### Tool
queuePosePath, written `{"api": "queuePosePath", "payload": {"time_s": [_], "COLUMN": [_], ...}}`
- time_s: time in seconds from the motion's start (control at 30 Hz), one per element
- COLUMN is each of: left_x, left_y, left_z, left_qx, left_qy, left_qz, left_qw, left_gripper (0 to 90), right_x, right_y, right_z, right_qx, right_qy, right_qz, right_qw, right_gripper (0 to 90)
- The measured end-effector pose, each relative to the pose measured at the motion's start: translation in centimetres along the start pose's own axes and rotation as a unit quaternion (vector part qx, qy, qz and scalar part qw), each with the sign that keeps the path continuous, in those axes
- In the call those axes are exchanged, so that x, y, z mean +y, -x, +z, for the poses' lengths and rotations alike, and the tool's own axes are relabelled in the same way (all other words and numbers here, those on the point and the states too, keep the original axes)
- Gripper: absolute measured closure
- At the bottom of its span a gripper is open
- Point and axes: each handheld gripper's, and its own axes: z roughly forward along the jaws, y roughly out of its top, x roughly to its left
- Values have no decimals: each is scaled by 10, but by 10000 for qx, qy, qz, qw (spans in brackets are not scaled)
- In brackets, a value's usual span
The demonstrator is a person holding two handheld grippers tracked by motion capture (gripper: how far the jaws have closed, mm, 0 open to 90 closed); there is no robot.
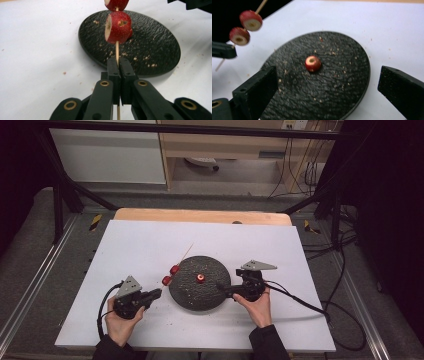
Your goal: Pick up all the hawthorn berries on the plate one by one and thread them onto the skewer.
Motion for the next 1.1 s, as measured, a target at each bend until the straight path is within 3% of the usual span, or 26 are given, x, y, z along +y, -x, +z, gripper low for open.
{"api": "queuePosePath", "payload": {"time_s": [0.33,1.1], "left_x": [-20,-30], "left_y": [-16,-21], "left_z": [-13,-19], "left_qx": [50,89], "left_qy": [-82,-141], "left_qz": [-67,-111], "left_qw": [9999,9998], "left_gripper": [885,886], "right_x": [5,36], "right_y": [-2,-21], "right_z": [7,47], "right_qx": [-79,-43], "right_qy": [-784,-1535], "right_qz": [-318,-689], "right_qw": [9964,9857], "right_gripper": [27,39]}}
